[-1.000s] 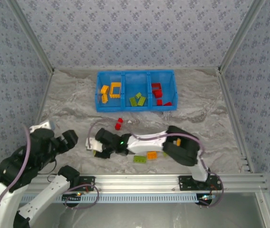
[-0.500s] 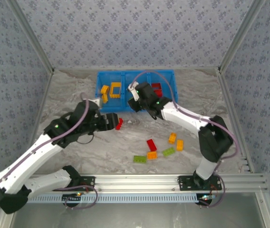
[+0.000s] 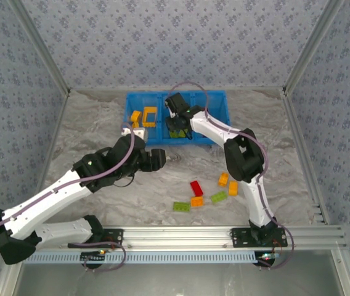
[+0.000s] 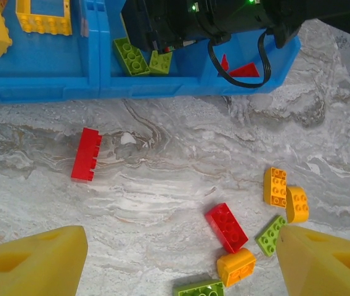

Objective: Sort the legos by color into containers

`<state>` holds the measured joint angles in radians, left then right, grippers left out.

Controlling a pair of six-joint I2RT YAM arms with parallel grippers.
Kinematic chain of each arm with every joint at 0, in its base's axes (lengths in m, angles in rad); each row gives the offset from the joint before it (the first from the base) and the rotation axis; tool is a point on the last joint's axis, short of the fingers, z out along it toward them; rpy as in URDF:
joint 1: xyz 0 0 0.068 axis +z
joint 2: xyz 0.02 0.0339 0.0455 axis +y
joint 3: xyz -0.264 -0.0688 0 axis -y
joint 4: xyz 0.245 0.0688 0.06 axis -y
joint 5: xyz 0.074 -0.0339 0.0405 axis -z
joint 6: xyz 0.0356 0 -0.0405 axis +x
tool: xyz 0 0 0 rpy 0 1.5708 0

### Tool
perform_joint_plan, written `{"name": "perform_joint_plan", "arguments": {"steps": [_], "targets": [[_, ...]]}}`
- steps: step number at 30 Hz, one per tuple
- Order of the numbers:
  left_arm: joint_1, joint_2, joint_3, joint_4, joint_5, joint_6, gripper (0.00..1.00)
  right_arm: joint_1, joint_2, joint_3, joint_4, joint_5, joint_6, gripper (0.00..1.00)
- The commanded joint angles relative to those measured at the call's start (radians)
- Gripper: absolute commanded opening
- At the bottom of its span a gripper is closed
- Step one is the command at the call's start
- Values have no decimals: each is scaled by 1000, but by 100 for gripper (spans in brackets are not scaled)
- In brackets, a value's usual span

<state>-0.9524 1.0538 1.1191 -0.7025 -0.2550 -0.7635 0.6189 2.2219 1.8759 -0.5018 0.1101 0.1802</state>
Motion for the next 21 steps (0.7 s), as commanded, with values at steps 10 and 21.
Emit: {"name": "perform_joint_plan", "arguments": {"steps": [10, 21], "targets": [[-65, 29, 46, 96, -39, 13, 80, -19, 229, 315, -172, 33, -65, 37], [-94, 69, 56, 69, -74, 10, 80, -12, 106, 287, -175, 53, -88, 60]]}}
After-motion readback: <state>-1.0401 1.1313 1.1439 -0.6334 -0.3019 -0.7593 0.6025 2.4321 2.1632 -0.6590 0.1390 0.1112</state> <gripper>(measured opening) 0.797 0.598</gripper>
